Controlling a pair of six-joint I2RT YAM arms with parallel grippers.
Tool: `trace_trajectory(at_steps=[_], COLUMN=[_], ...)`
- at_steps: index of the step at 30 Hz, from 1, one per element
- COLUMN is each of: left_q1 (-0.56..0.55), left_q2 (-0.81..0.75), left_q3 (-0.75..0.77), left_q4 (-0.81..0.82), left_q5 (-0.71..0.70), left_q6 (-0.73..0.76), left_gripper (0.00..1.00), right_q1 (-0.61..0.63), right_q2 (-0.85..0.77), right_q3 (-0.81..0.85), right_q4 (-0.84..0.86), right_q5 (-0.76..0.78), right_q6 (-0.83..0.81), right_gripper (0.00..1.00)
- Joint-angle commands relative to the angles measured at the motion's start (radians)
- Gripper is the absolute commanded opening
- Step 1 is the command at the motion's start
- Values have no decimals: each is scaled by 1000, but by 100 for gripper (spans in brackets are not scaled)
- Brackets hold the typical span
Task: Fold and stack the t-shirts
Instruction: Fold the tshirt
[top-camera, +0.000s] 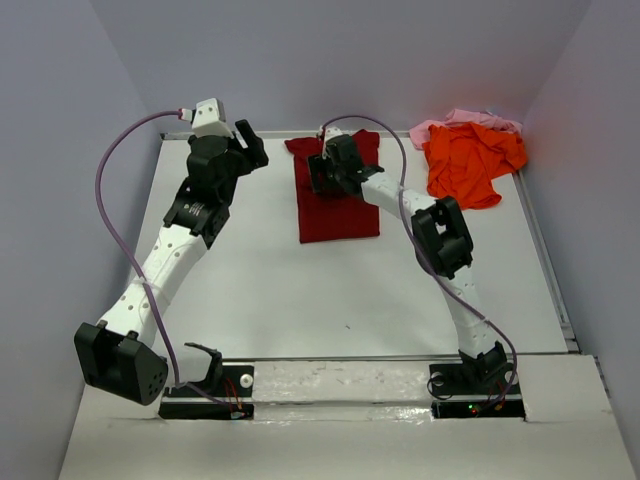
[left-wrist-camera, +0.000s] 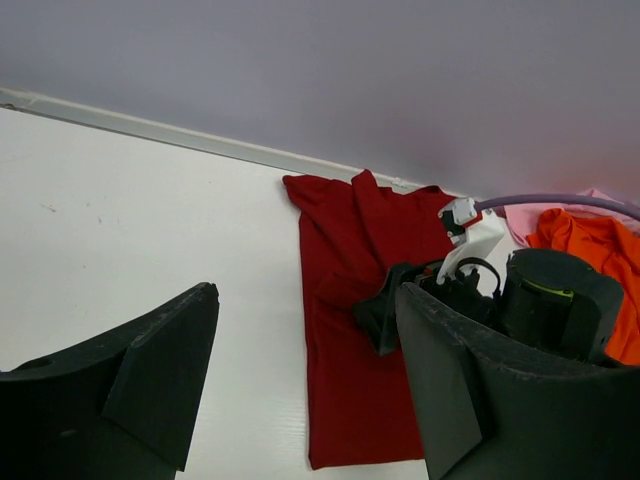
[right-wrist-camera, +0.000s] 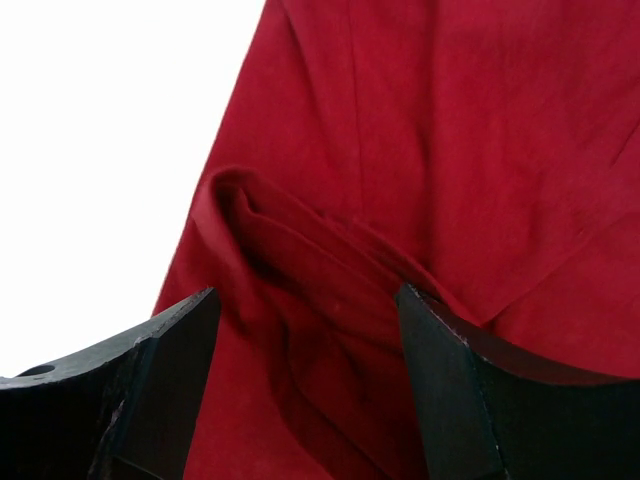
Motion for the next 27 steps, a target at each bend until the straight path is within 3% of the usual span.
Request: trace_trajectory(at_steps=[1, 8, 14, 22, 27], left_q1=[10, 10, 18, 23, 24], left_q2=[5, 16, 27, 28, 36], left_q3=[4, 0, 0, 0, -1], left_q4=[46, 51, 52, 52, 55], left_q5=[18, 44, 66, 70, 84], left_q6=[-4, -10, -10, -12, -16], left_gripper=[80, 80, 80, 80, 80], right_q1=[-14, -44, -54, -54, -54], right_q2=[9, 61, -4, -193, -282], right_q3=[102, 194, 174, -131, -223], right_q4=[-16, -35, -41, 63, 106], right_q5=[27, 19, -21, -98, -99], right_q6=[-45, -75, -82, -48, -36], right_gripper=[77, 77, 77, 75, 73])
